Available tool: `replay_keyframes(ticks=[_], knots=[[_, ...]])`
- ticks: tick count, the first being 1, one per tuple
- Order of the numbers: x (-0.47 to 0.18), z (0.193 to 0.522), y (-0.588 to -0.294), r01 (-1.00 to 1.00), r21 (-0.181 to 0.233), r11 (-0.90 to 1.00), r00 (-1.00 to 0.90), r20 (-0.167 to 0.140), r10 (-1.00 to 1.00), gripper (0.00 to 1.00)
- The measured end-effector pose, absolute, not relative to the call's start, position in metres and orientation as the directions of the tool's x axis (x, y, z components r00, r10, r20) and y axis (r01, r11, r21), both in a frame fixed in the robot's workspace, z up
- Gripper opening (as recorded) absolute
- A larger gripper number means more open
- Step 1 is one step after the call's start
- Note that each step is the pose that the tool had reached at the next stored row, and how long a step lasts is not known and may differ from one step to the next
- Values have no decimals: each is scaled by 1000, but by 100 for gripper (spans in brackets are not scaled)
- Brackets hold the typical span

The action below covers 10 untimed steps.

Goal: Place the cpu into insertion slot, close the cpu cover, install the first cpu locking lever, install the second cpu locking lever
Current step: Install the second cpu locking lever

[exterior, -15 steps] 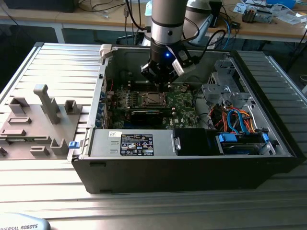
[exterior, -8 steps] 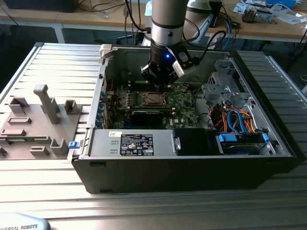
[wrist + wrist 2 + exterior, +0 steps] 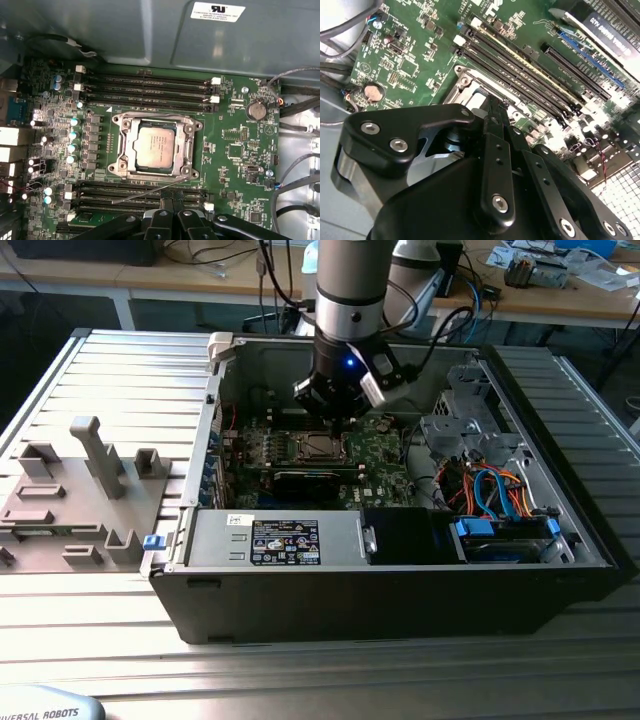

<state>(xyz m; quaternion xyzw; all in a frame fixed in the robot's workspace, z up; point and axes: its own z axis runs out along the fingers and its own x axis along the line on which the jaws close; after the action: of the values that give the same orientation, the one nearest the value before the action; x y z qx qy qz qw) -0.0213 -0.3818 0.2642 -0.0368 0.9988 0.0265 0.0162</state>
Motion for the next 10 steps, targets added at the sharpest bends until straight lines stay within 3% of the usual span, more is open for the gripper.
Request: replay_keyframes(ticks=[8,10], knots=[[-21,264,-387,-74,210,975,-997,-46,-66,11],[-21,264,-387,-74,223,972,-997,-47,-66,11]])
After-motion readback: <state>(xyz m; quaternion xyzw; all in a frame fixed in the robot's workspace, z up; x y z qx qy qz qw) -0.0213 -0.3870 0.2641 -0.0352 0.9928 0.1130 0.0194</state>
